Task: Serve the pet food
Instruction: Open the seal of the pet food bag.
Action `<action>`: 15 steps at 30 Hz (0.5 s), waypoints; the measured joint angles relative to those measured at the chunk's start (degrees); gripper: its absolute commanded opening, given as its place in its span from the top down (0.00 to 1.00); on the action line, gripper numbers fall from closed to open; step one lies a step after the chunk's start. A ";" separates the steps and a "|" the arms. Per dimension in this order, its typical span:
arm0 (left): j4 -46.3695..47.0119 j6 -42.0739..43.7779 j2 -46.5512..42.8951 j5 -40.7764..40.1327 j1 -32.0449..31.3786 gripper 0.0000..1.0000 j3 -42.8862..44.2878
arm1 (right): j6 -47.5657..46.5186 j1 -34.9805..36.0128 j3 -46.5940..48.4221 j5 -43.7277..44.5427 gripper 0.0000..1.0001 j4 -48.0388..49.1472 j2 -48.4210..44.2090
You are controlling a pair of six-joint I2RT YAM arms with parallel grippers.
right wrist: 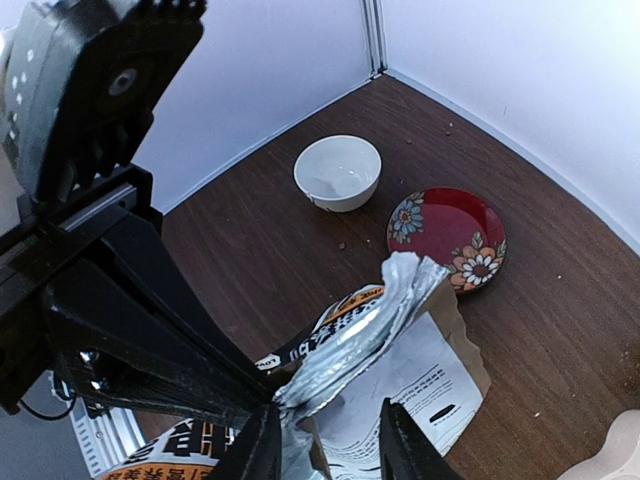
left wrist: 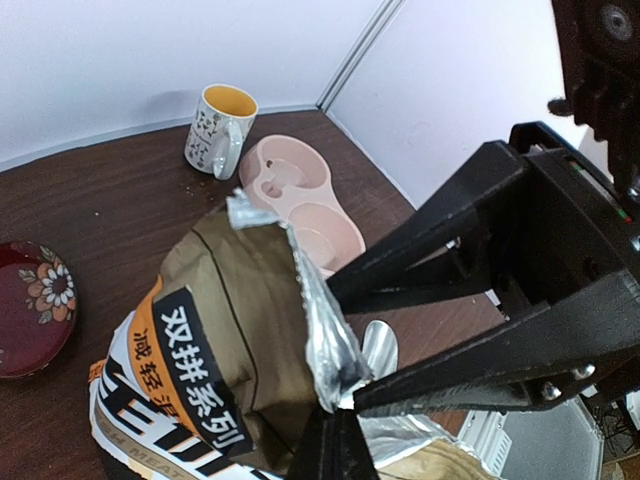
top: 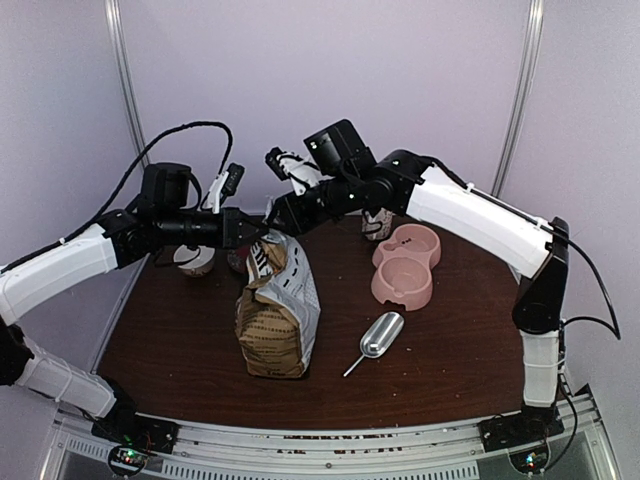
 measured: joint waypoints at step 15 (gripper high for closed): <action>-0.09 -0.39 -0.42 -0.98 0.00 1.00 -0.15 | -3.72 0.22 -2.45 -0.79 1.00 1.33 0.02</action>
